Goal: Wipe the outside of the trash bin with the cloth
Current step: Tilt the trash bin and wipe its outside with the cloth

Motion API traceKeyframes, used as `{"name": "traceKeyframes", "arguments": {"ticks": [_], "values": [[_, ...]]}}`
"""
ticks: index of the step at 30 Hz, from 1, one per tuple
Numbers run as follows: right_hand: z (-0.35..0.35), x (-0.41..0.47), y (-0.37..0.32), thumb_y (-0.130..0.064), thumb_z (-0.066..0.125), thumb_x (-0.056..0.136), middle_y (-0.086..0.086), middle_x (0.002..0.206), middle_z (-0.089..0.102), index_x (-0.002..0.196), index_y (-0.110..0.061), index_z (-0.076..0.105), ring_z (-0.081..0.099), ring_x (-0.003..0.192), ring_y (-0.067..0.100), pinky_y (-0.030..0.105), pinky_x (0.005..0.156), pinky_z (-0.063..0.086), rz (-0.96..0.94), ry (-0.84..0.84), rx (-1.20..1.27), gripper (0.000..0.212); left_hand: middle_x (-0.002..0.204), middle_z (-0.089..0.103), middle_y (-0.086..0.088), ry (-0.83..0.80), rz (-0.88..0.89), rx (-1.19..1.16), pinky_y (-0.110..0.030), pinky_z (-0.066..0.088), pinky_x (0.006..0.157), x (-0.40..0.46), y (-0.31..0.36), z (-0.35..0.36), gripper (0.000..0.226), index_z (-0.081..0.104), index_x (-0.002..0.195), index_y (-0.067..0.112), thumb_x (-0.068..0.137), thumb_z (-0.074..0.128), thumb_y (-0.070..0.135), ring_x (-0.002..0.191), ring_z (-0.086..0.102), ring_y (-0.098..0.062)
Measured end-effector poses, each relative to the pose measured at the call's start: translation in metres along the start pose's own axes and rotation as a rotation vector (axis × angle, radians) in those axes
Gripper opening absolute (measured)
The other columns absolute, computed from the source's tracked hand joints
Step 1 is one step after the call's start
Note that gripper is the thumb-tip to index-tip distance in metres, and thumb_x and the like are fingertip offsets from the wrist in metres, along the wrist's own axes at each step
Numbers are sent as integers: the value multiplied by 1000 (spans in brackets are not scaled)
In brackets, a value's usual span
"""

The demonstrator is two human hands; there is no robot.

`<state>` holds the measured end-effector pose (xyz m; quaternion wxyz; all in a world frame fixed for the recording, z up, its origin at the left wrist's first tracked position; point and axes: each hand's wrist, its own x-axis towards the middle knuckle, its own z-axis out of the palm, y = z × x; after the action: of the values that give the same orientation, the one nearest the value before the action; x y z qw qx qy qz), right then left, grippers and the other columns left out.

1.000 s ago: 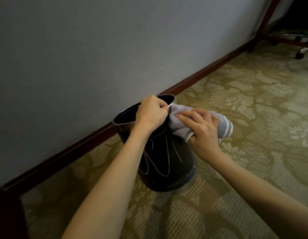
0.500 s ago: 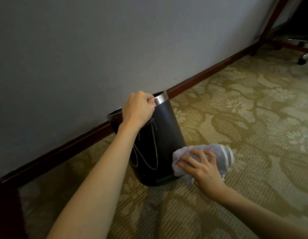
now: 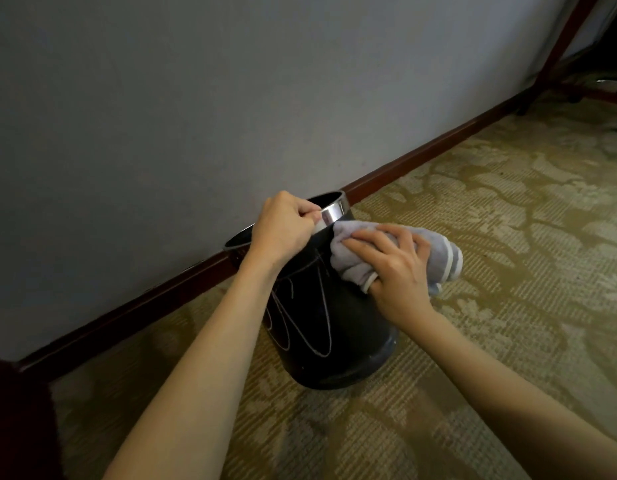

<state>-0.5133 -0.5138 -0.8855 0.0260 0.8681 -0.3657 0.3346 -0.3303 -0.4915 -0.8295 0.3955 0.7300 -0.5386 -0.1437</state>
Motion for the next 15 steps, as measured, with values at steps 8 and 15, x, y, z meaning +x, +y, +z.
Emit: {"name": "traceKeyframes", "arguments": {"ticks": [8,15], "values": [[17,-40,5,-11,57,81,-6,119,67,114,-24,68,43,119,30,46,92,27,-65,136,-89,37,72,72,10,-31,6,-31,-35,55,77,2,2,6,15,77,83,17,84,62,19,79,66,-11],[23,-99,20,-22,47,85,-5,120,66,114,-25,69,39,120,30,46,93,26,-204,-54,-133,36,91,73,6,21,-16,-69,-15,39,74,8,-8,-1,16,76,97,17,88,62,18,85,61,-3]]}}
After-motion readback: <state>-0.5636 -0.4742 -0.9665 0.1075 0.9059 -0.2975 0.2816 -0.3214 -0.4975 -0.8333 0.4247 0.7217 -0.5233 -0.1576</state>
